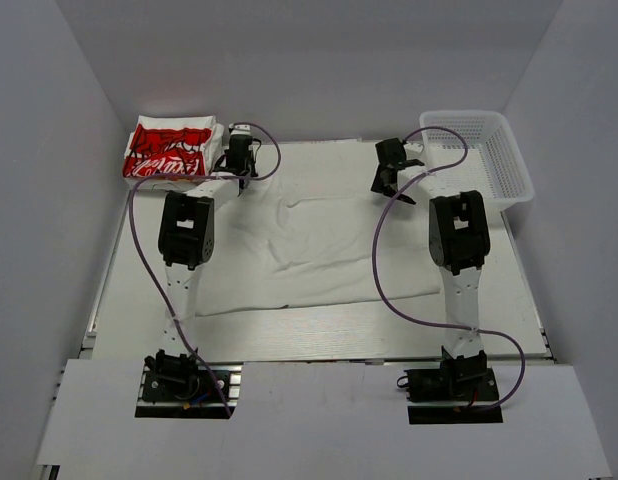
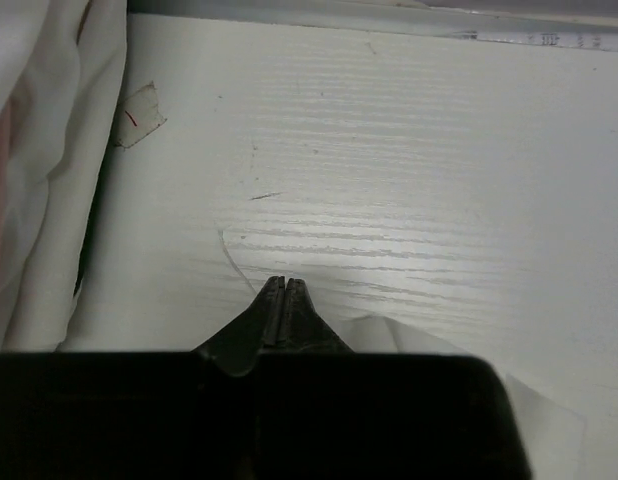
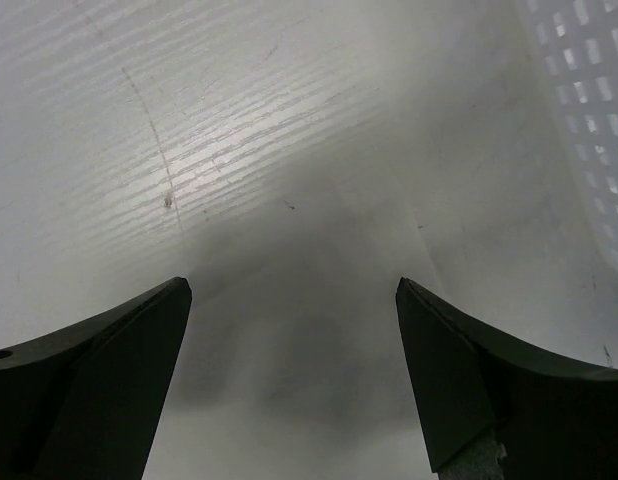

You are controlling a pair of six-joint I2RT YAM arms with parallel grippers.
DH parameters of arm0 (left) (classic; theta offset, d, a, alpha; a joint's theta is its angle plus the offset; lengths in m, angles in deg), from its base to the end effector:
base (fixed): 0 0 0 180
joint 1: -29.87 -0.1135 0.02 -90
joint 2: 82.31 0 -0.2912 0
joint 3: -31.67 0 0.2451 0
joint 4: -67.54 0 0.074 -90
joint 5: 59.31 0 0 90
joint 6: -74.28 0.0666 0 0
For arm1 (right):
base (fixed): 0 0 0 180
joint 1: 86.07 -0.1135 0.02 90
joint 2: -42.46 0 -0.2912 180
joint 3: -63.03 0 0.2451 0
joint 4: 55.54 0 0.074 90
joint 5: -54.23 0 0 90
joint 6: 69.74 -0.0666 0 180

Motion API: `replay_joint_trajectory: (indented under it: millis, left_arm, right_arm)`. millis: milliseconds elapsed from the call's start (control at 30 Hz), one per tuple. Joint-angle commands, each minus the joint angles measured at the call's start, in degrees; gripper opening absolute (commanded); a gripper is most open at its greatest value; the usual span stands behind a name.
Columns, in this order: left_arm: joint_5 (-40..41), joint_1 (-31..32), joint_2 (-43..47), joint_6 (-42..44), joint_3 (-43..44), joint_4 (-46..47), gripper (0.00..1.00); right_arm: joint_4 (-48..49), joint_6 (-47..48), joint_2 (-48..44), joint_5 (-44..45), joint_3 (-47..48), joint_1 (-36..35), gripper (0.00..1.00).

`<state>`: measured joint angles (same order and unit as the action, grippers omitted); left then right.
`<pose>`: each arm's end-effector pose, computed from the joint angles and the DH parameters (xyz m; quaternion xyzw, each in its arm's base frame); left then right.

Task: Fold and stack the t-shirts
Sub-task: Grap the side of the flattened tshirt furthest away from the robot with both arms, then fold the other side of the tshirt into a rectangle

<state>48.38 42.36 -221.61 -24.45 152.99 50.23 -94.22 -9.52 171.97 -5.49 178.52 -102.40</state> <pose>0.5766 -0.1070 0.1483 -0.0418 0.8795 0.0506 0.4714 0.5111 0.1148 0.1742 0.1901 0.8985 -0.1068 0.3809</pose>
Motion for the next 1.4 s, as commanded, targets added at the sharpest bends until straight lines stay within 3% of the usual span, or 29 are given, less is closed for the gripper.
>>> replay_joint_trajectory:
  millis: [0,233,333,367,433,633,667,767,967,1367]
  left_arm:
    - [-1.6,0.1,7.6,0.5,-2.4,3.7,0.00]
    - [-1.4,1.1,15.3,0.5,-13.3,8.0,0.00]
    - [-1.3,1.1,19.4,-0.8,-18.5,10.3,0.00]
    - [-2.0,1.1,20.5,-1.5,-19.7,10.3,0.00]
    - [-2.6,1.1,23.2,-1.6,-22.8,11.6,0.00]
    - [-3.2,1.1,25.8,-2.2,-24.1,12.1,0.00]
    - [-3.2,1.1,25.8,-2.2,-24.1,11.6,0.00]
    - [-3.7,1.1,27.2,-2.7,-24.1,11.0,0.00]
    - [-4.2,1.7,35.5,-4.8,-33.7,12.5,0.00]
    - [-6.5,2.2,68.5,-15.5,-67.4,17.2,0.00]
  right_arm:
    - [-2.5,-1.9,1.8,2.3,2.1,0.1,0.89]
    - [-0.8,-1.9,1.6,1.8,0.5,0.2,0.76]
    - [-0.7,-1.5,0.4,1.9,-0.9,0.2,0.58]
    - [-0.5,-1.2,-0.2,2.0,-1.6,0.3,0.44]
    - [0.9,-0.8,-1.6,2.6,-3.3,0.2,0.26]
    - [4.6,2.1,-5.9,3.8,-8.2,-0.2,0.08]
    - [4.9,2.6,-6.1,3.6,-8.8,-0.1,0.00]
    - [8.2,3.7,-9.0,3.9,-11.0,-0.3,0.00]
    - [16.9,8.1,-15.5,2.0,-18.8,-1.1,0.00]
    - [23.6,9.5,-29.4,1.6,-35.5,-2.0,0.00]
